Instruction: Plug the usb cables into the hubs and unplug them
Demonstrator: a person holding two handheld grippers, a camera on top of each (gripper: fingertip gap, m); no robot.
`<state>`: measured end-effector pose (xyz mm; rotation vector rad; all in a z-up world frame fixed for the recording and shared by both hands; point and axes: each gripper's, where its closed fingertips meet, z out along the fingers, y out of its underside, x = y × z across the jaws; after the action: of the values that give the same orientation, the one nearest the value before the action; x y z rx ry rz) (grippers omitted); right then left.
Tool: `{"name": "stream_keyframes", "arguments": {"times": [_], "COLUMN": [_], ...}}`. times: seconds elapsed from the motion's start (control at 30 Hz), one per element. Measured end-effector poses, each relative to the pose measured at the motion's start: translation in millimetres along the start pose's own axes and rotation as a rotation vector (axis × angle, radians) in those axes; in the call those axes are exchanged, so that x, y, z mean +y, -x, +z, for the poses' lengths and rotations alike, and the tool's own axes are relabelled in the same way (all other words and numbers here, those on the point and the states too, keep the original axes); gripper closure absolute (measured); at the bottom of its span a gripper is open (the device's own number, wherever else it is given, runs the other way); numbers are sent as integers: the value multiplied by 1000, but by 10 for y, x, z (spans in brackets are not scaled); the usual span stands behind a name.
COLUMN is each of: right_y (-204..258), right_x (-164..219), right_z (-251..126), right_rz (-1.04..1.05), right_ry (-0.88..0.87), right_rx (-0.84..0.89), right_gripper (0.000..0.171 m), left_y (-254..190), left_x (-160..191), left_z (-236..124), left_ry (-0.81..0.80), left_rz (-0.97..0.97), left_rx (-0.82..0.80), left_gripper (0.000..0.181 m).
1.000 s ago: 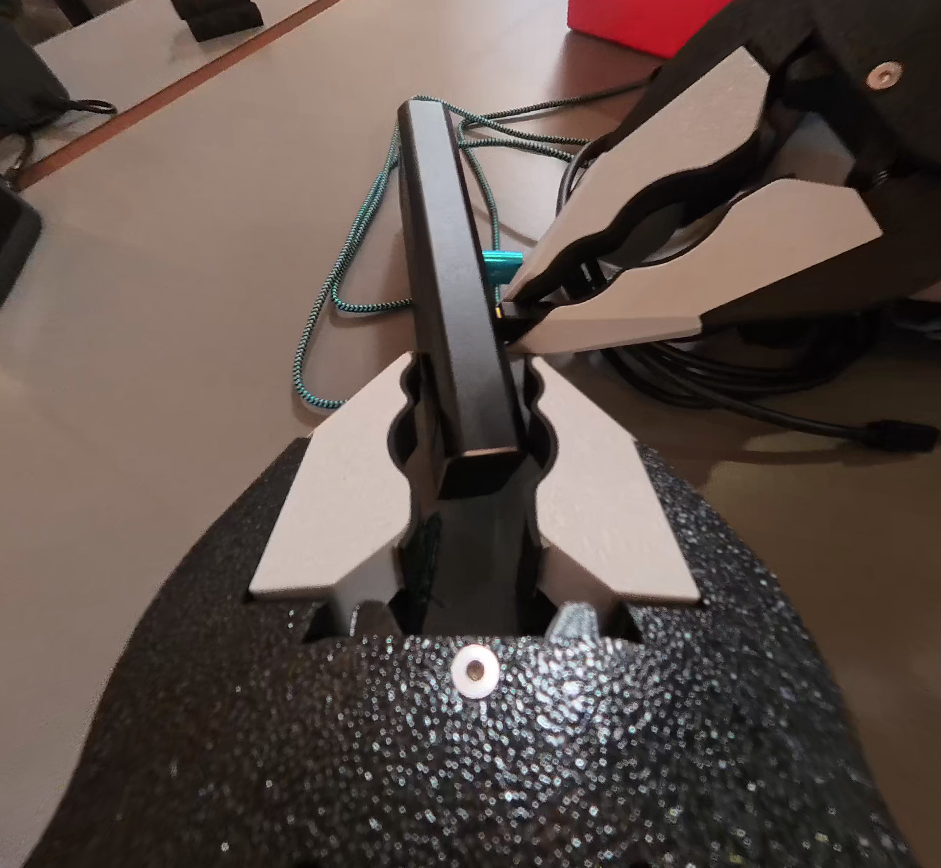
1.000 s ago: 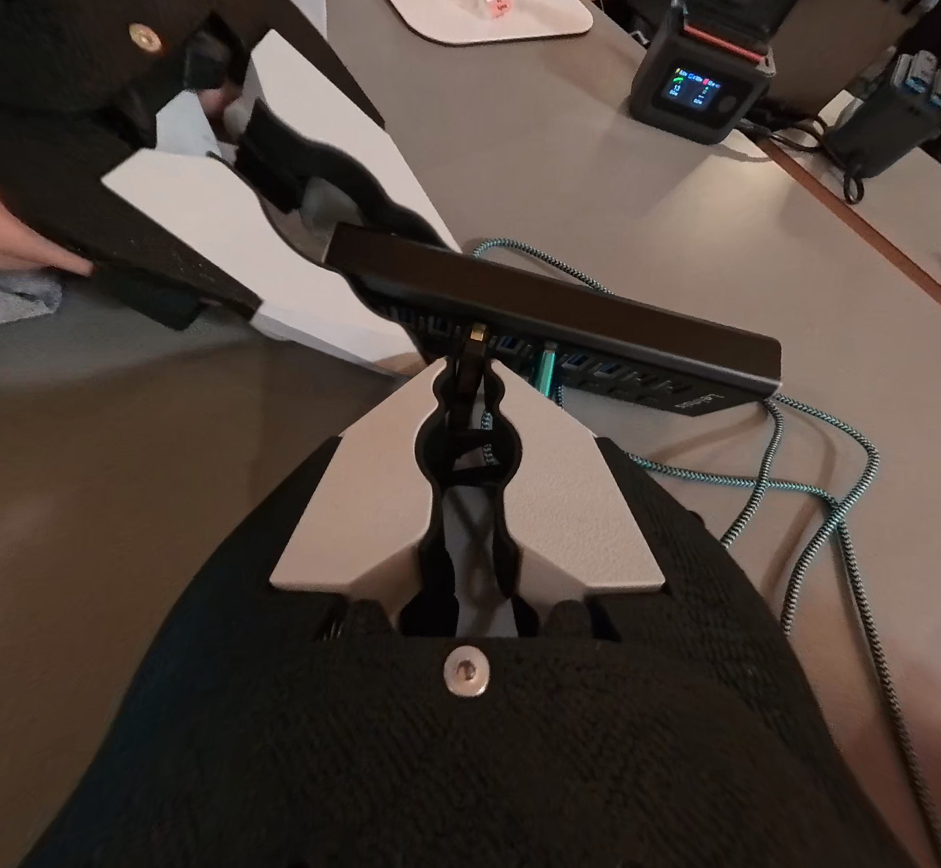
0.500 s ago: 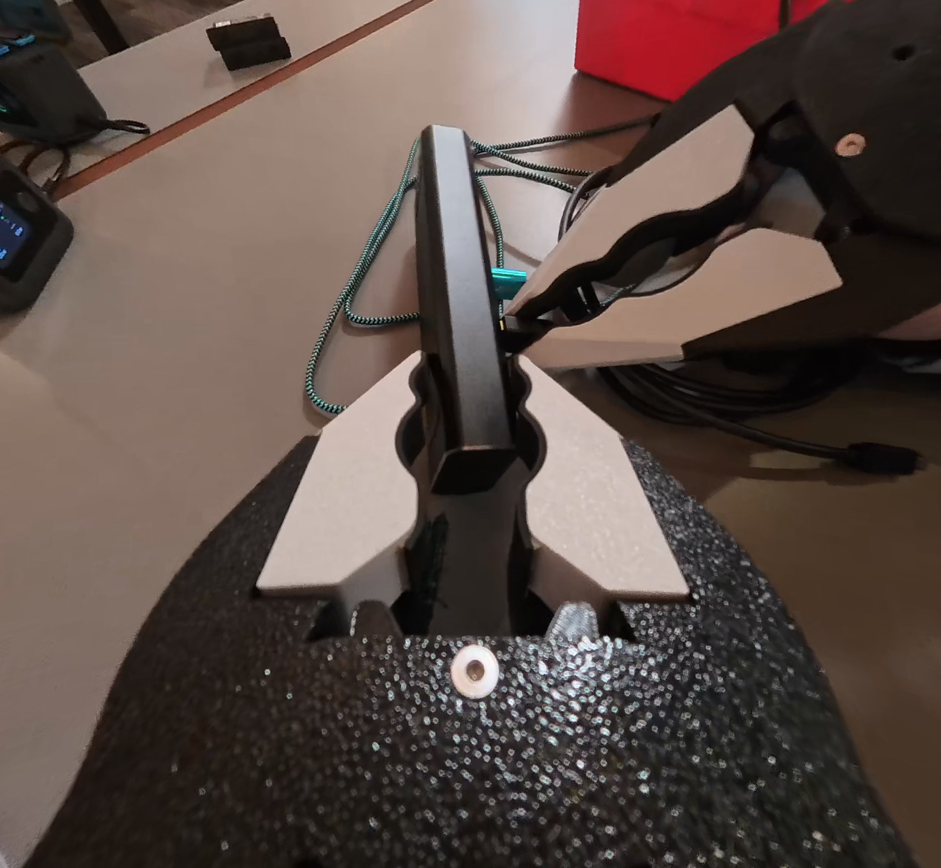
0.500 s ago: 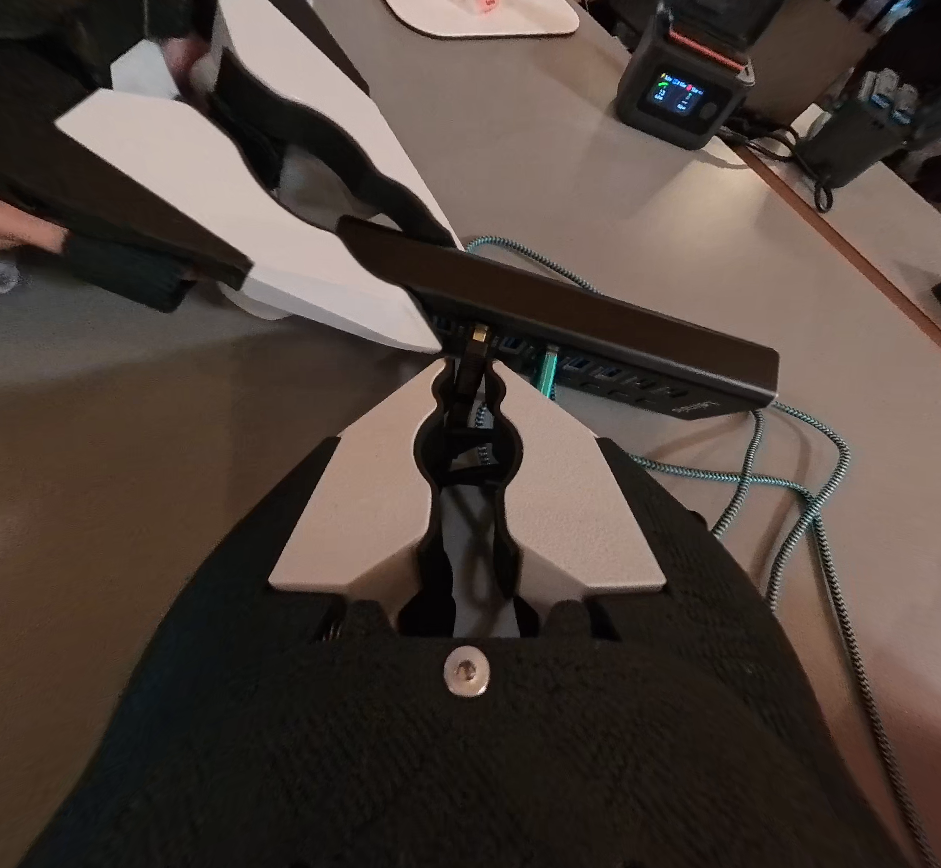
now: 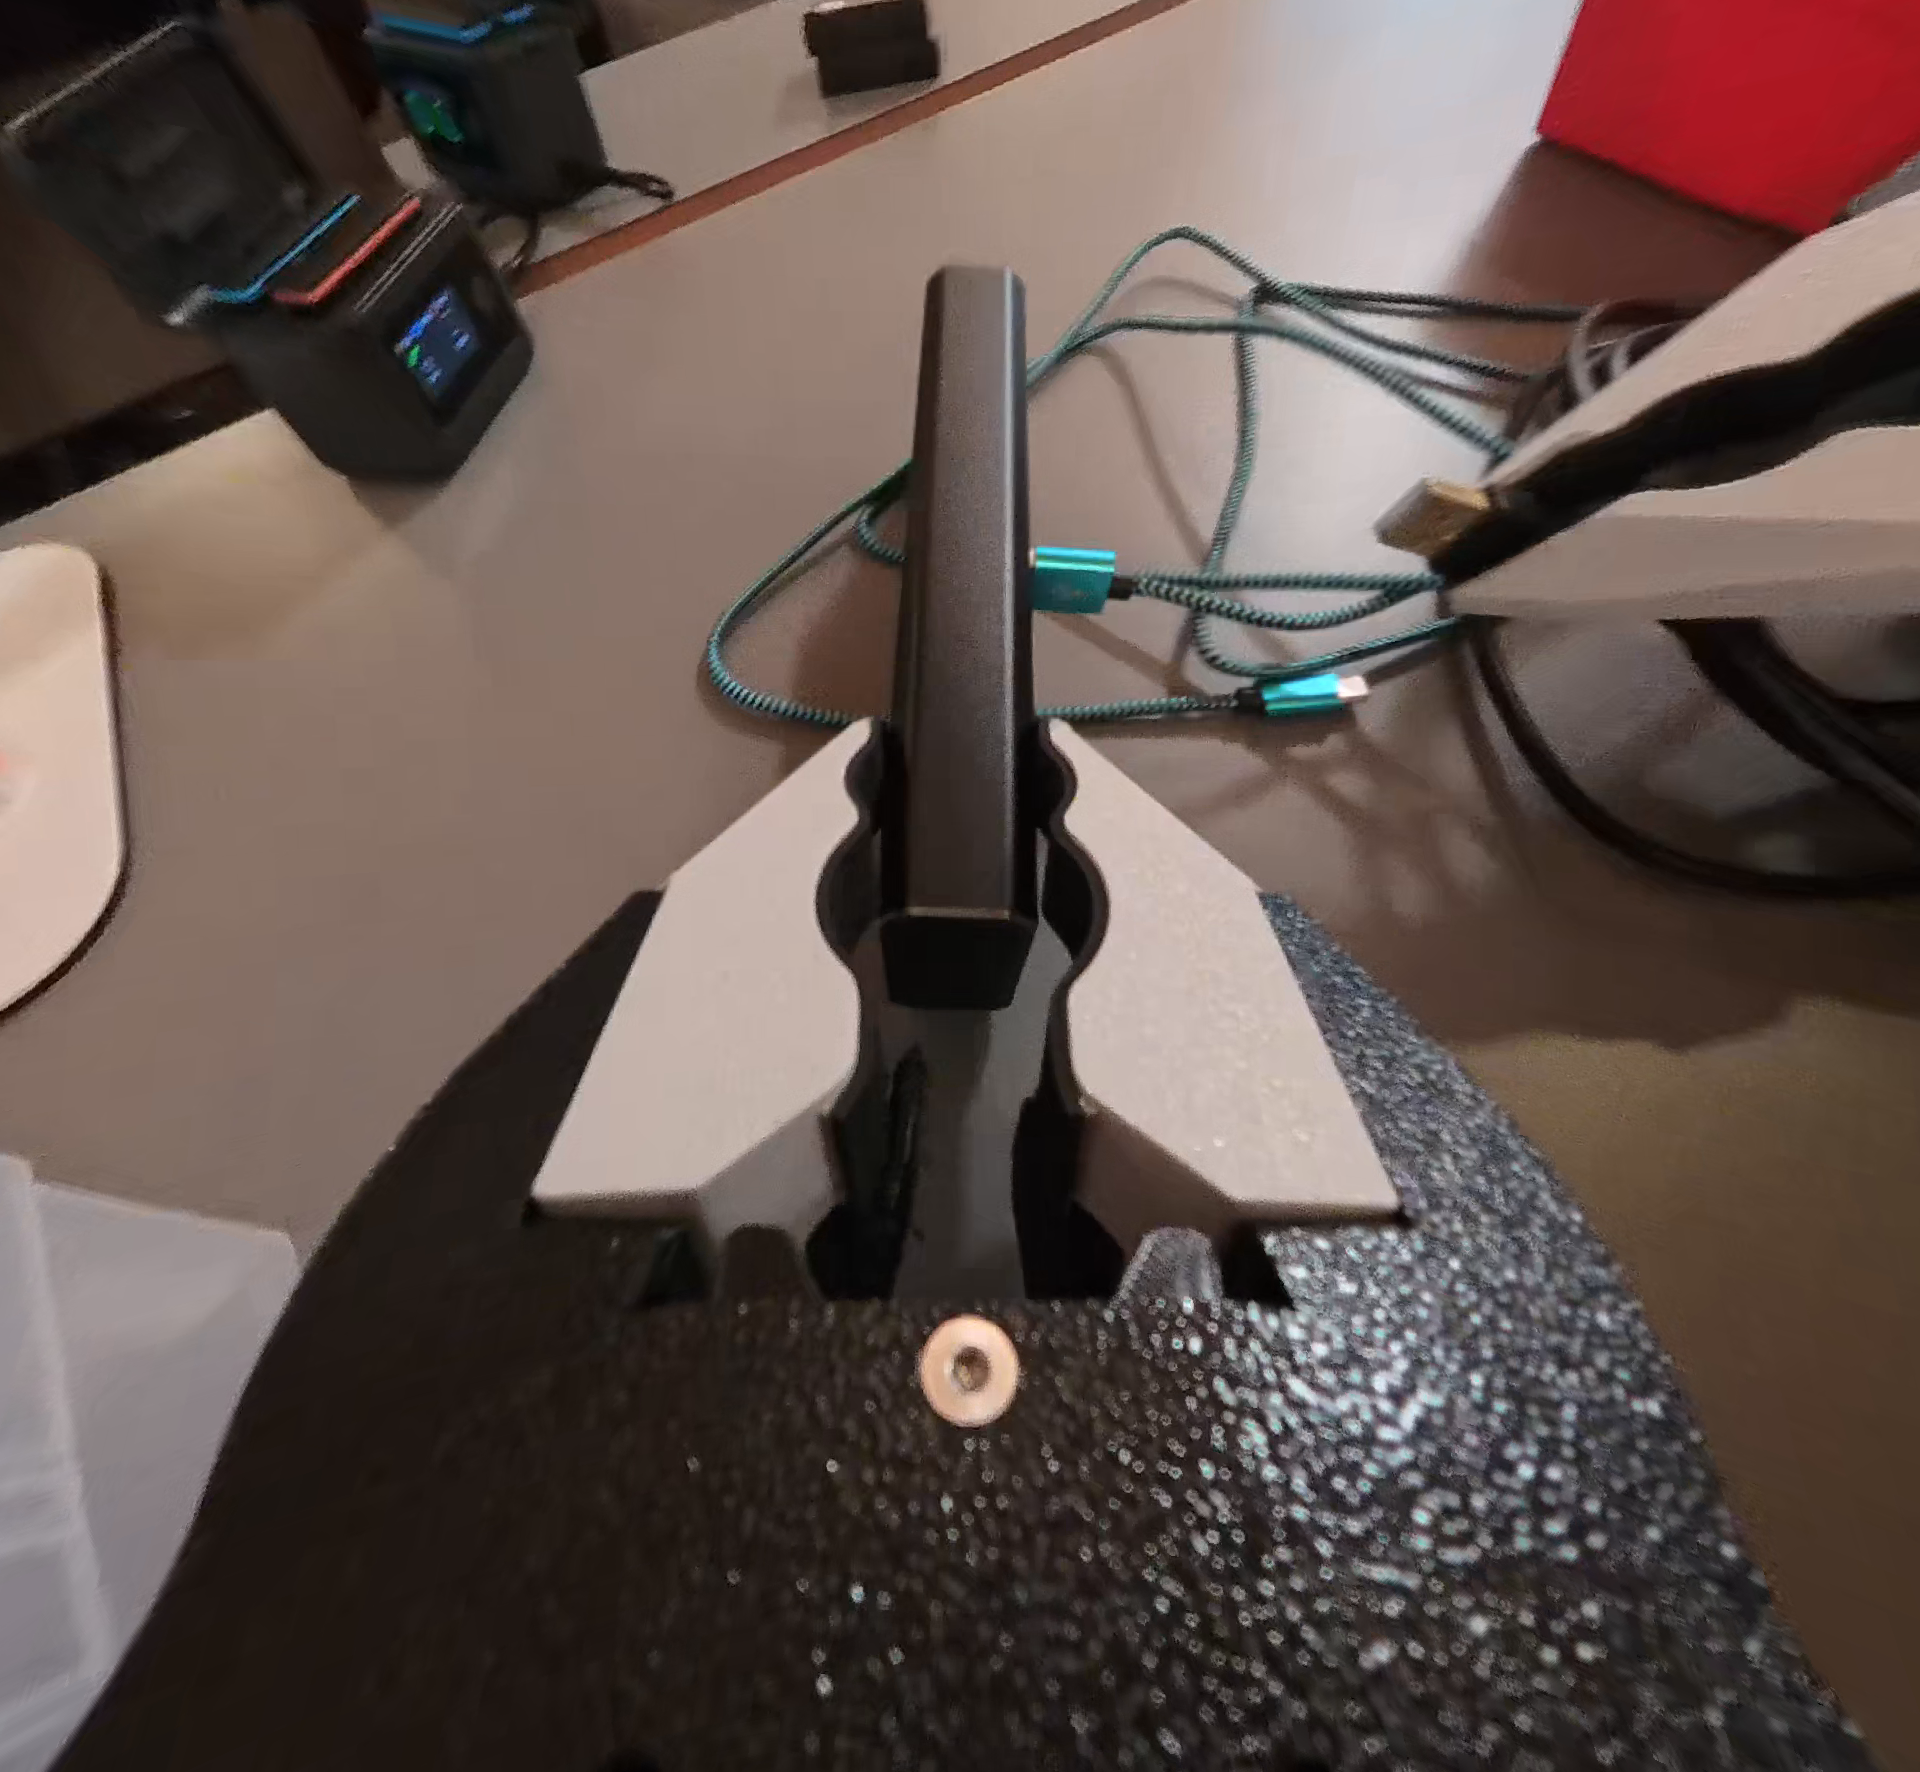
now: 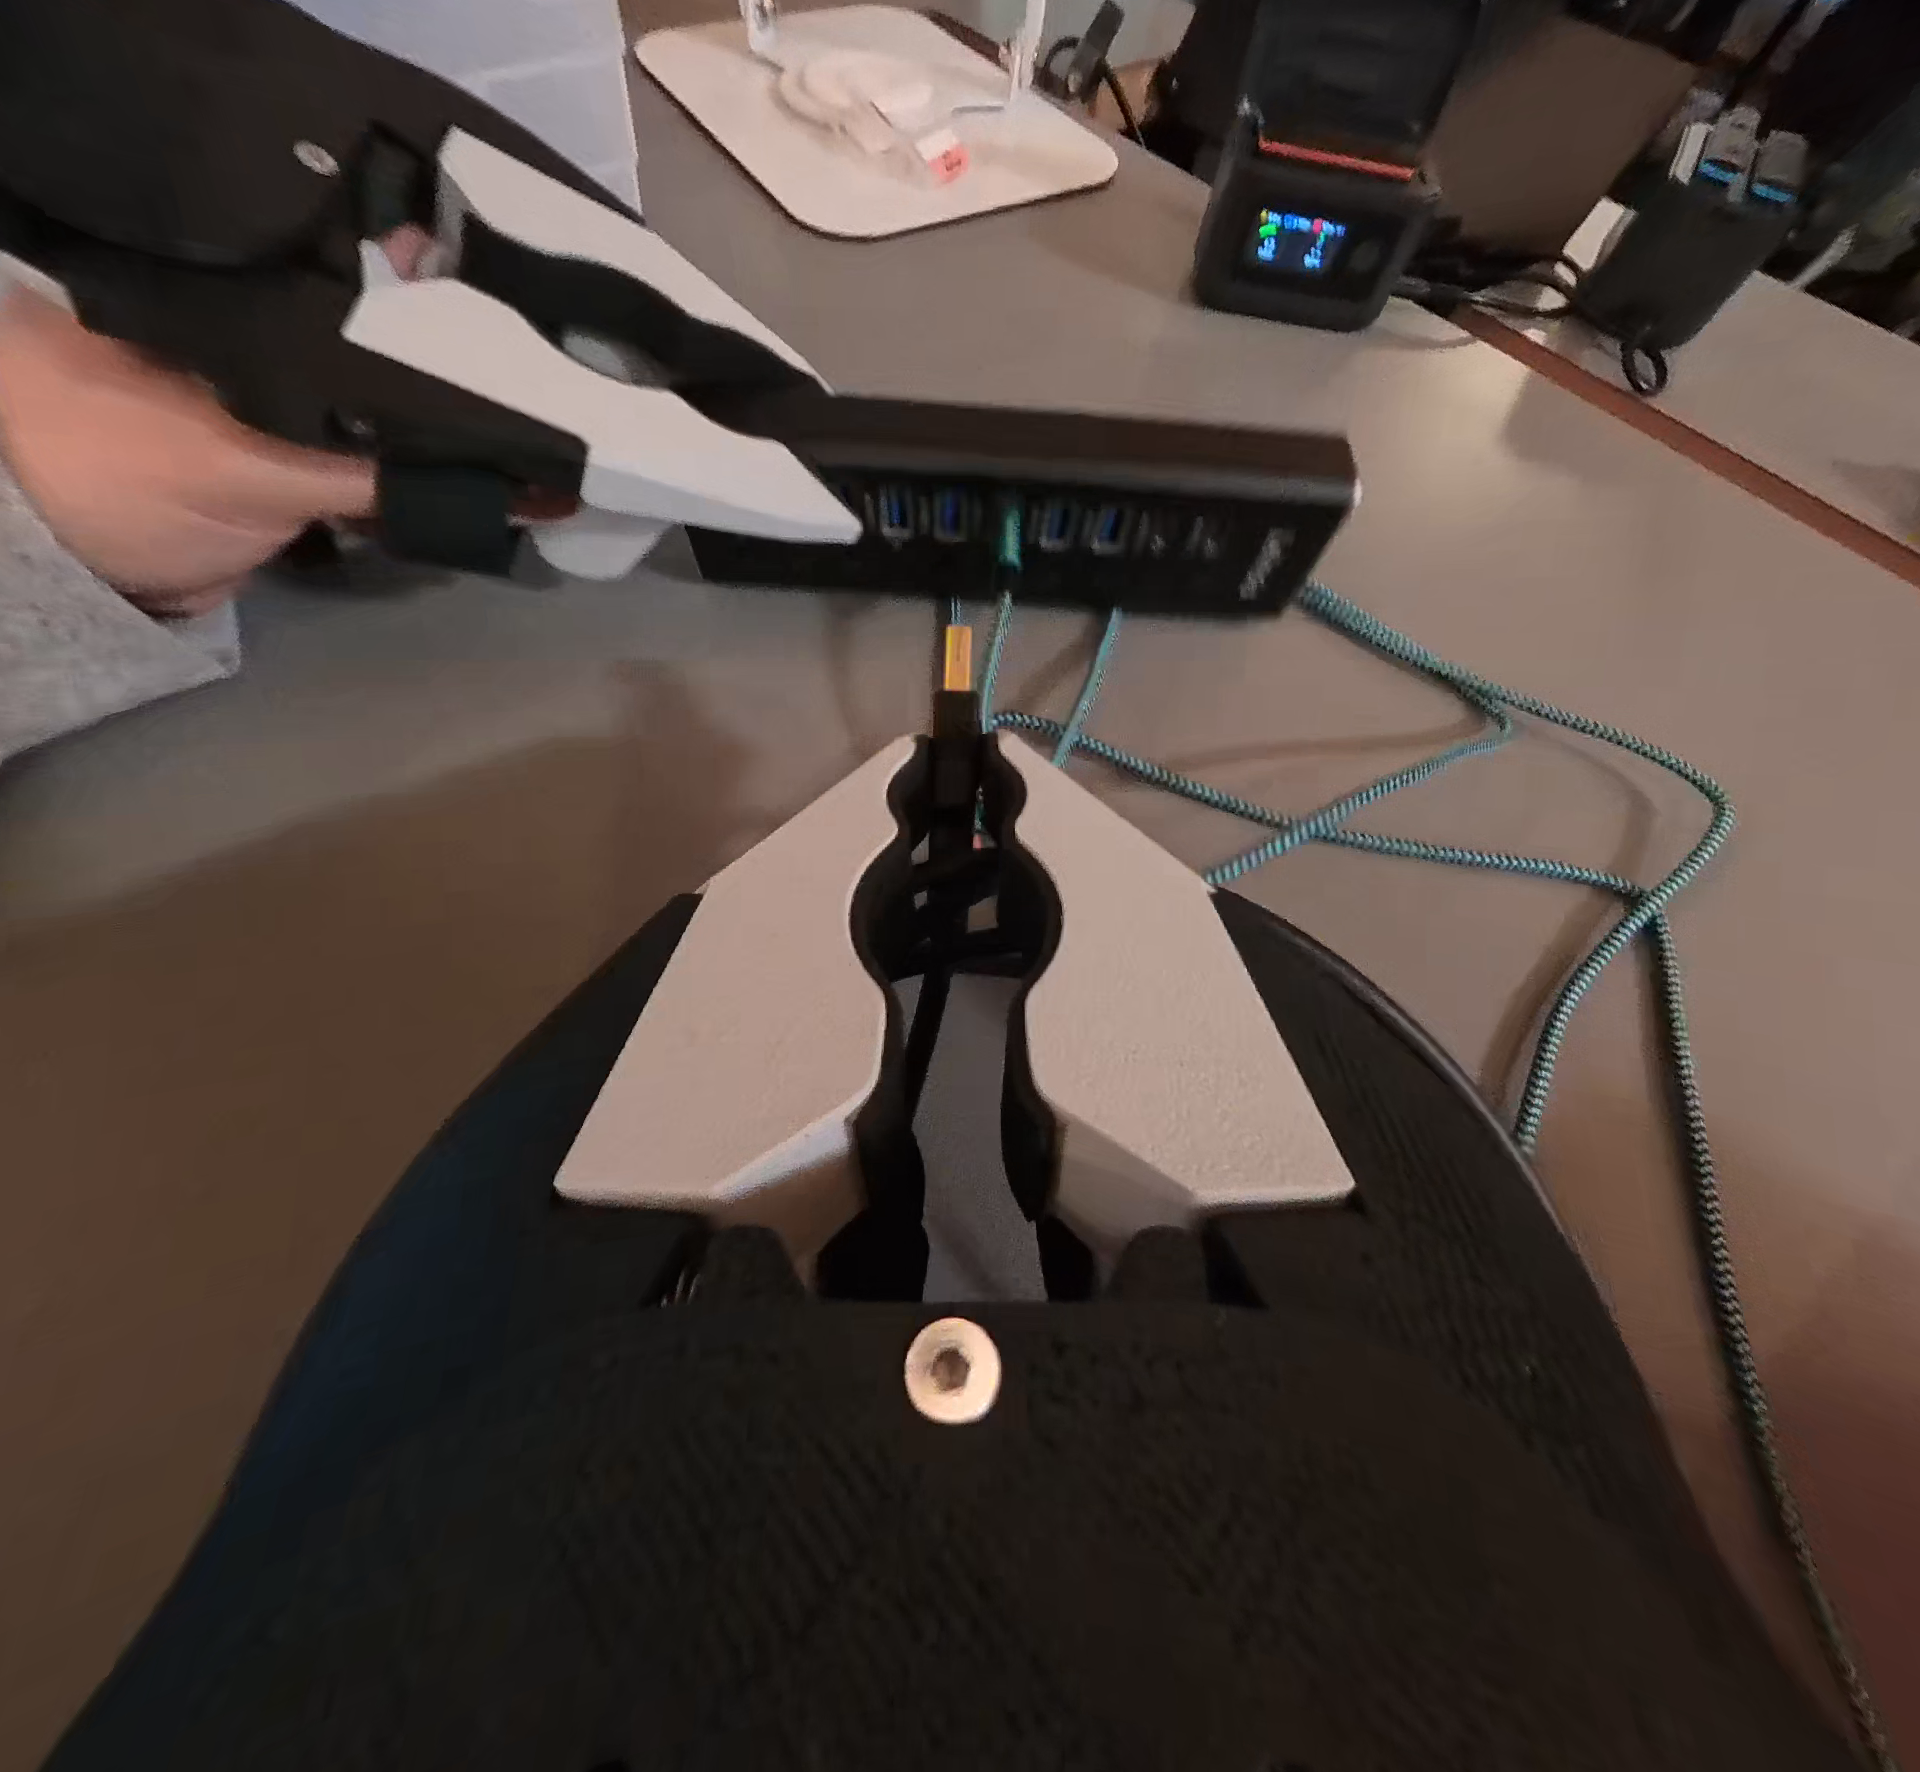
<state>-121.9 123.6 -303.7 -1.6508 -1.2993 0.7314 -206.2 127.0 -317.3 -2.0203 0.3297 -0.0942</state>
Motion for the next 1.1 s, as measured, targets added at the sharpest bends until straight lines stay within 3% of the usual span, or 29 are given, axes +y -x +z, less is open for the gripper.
{"name": "stream_keyframes", "arguments": {"times": [0.03, 0.3, 0.47, 0.53, 0.63, 0.73, 0.97, 1.1], "right_y": [-6, -196, -195, -183, 30, 361, 543, 590], "right_x": [-35, -211, -666, -703, -459, -125, 393, 479], "right_z": [-22, -733, -1219, -1327, -1355, -1374, -1161, -1217], "right_rz": [-4, -5, -7, -49, -129, -224, -207, -258], "right_ry": [-20, -5, -226, -204, -26, 118, 277, 351], "right_rx": [-2, 68, 149, 160, 15, -162, -200, -176], "right_gripper": [164, 163, 163, 163, 162, 162, 161, 129], "left_y": [-51, -105, -80, -53, 9, 163, -73, -359], "left_x": [-27, -353, -409, -389, -400, -439, -451, -465], "left_z": [7, -140, -176, -176, -227, -334, -245, -193], "left_ry": [-12, -194, -225, -214, -233, -270, -258, -247], "left_rz": [-6, 53, 25, 11, -4, -23, -4, 96], "left_rx": [28, -35, -49, -59, -86, -148, -14, 71], "left_gripper": [156, 157, 160, 160, 181, 181, 181, 181]}}
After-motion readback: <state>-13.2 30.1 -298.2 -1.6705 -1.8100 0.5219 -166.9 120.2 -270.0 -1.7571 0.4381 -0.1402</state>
